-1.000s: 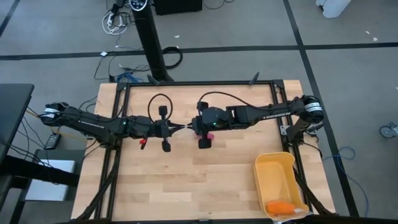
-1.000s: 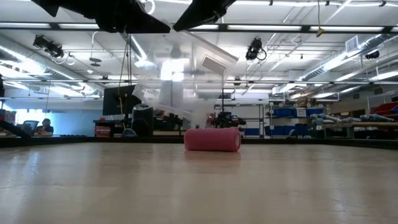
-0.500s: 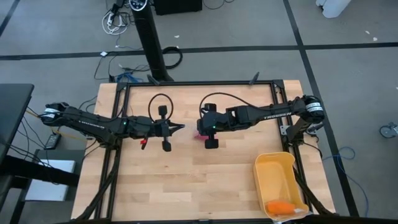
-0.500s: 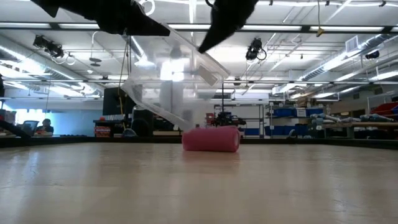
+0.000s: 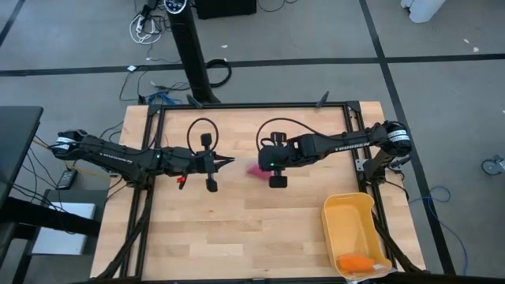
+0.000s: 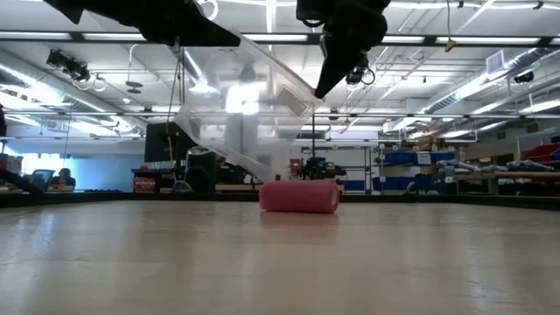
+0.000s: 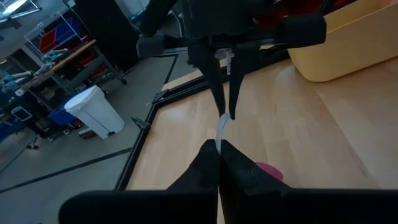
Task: Roll bandage
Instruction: Open the transparent zip bag
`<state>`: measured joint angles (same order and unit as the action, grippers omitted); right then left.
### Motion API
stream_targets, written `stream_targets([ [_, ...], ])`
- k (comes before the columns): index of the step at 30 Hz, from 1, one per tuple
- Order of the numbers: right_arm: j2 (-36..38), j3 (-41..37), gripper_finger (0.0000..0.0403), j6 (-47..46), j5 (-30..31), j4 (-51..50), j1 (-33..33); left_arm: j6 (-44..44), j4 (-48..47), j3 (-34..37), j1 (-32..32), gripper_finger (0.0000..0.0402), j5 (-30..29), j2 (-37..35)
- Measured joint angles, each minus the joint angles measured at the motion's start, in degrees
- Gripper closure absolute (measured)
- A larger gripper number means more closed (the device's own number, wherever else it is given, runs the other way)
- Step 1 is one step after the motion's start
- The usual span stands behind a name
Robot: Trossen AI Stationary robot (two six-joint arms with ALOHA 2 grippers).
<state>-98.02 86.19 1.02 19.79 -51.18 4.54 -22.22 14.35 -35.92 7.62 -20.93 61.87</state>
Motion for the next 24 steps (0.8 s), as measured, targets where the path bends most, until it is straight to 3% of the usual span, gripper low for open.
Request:
stream_targets([
  [9, 3.3, -0.2, 0.0312, -0.9, 3.8, -0.1, 4.1, 2.3, -2.1, -0.1, 0.0, 0.0401, 0.0, -0.2],
  [13, 4.6, -0.2, 0.0293, 0.8, 4.6, 7.9, 6.2, 3.8, -2.0, -0.1, 0.0, 0.0401, 1.0, -0.2],
  [17, 4.5, -0.1, 0.0318, 6.5, 4.7, 15.9, 6.9, 4.8, -1.7, -0.1, 0.0, 0.0401, 1.7, -0.2],
  [21, 3.5, -0.5, 0.0386, 11.0, 6.3, 19.6, 6.9, 5.8, -1.8, -0.1, 0.0, 0.0401, 1.7, -0.1],
  [24, 2.8, -0.5, 0.0393, 12.6, 6.5, 20.6, 6.6, 6.5, -1.7, -0.1, 0.0, 0.0401, 2.4, -0.1],
])
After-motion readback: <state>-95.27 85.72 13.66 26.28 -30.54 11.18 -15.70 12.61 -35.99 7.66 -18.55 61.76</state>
